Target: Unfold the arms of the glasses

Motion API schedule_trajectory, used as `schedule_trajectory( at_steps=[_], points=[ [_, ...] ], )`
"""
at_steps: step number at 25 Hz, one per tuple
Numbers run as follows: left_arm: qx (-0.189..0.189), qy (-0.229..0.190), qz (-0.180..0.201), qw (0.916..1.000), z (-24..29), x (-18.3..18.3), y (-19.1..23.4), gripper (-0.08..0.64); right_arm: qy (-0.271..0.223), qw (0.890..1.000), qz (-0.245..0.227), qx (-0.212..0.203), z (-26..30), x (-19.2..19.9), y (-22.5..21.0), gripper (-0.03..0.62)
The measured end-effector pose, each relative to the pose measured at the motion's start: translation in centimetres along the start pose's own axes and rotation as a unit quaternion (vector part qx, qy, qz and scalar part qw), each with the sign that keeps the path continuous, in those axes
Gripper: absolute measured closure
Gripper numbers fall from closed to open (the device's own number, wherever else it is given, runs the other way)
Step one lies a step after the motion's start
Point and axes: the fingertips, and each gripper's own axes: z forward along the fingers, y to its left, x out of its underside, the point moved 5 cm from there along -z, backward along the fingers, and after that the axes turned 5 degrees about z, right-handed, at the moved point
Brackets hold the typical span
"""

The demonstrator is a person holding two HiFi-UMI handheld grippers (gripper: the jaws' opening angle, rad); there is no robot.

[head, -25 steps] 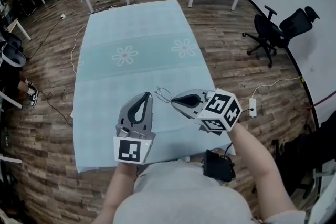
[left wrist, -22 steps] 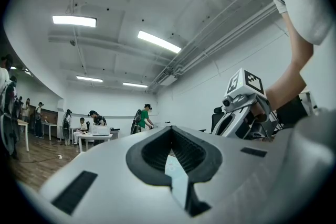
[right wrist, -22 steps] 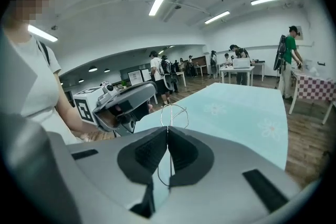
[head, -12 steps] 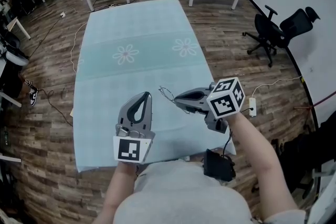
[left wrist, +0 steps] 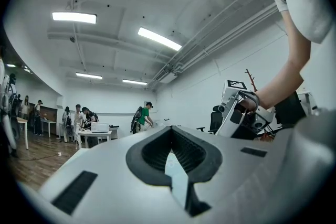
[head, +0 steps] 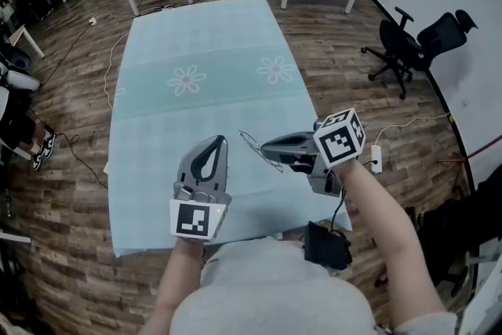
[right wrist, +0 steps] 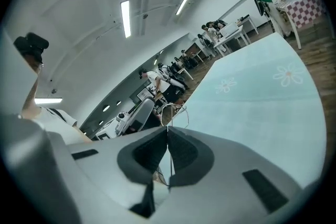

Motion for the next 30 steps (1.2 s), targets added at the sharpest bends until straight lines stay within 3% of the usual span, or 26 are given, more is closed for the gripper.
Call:
schedule_trajectory(
  at_steps=[7, 19, 24, 27, 30],
  points=[
    [0.019, 0.008, 0.003, 0.9998, 1.0, 0.6, 0.1, 0.551, -0.009, 0.997, 0.069, -0.045, -0.2, -0.3, -0.9, 0.581],
    [0.045, 0.012, 0.003, 0.9989, 1.9, 1.4, 0.0, 0.551, -0.013, 0.98, 0.165, -0.106, -0.8, -1.4, -1.9, 0.581],
    [0.088, 0.009, 0.001, 0.9961, 1.9, 1.6, -0.7, 0.549, -0.002, 0.974, 0.19, -0.126, -1.0, -0.8, -2.2, 0.581],
    [0.113, 0.016, -0.02, 0.9933, 1.7, 2.0, -0.5, 0.546, 0.008, 0.973, 0.191, -0.131, -0.7, -0.7, -2.2, 0.581],
    [0.149, 0.028, -0.027, 0.9882, 1.9, 2.6, -0.4, 0.373, 0.012, 0.971, 0.193, -0.138, -0.6, -0.8, -1.9, 0.581]
  ],
)
